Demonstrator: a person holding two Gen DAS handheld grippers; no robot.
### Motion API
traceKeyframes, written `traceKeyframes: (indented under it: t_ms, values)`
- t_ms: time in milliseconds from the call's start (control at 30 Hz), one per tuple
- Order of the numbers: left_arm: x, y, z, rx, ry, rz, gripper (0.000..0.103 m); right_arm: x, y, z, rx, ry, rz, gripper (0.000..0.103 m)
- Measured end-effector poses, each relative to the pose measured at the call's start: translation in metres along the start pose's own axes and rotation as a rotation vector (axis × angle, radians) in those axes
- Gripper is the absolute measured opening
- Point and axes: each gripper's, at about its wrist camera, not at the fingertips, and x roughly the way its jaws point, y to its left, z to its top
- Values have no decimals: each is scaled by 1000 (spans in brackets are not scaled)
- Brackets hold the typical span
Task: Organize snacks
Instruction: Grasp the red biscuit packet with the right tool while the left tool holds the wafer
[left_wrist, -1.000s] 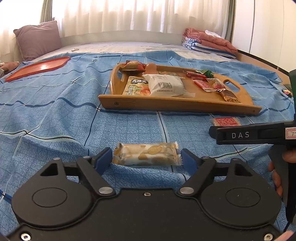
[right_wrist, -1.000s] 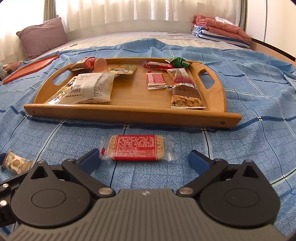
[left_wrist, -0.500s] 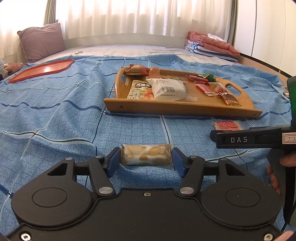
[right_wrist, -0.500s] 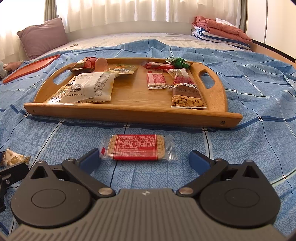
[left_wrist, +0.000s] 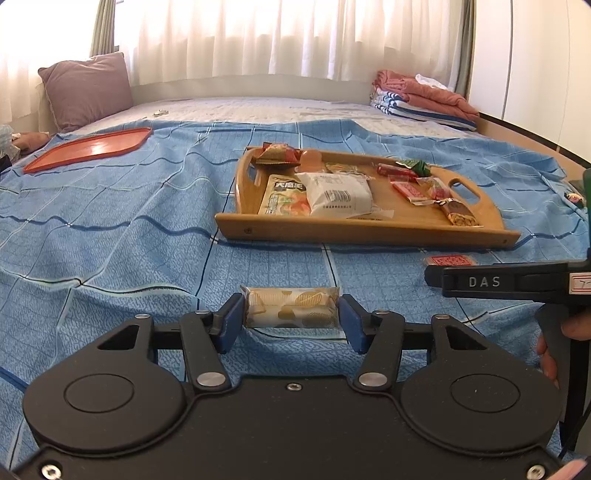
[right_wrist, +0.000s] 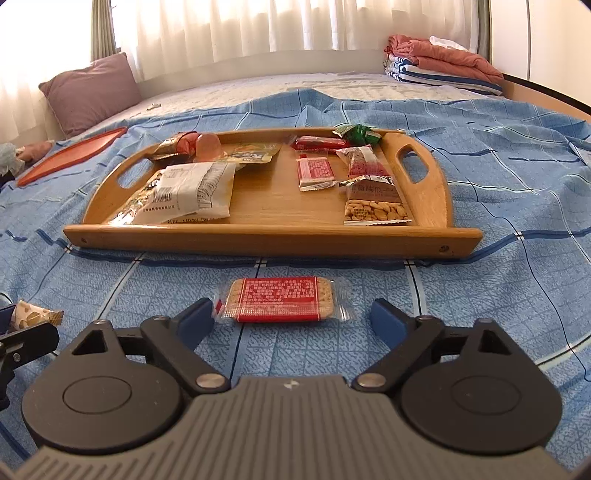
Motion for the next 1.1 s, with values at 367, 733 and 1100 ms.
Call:
traceKeyframes:
  t_ms: [367,733,1100]
  values:
    - [-6,-2,8,10,-15,0,52,-15,0,-2,-18,-14,19,76]
    - [-4,-4,7,15,-6,8,52,-29,-4,-6,-76,-3,47,96]
    - [3,-6,7,17,11,6,52,-9,1,0,-146,54,55,99]
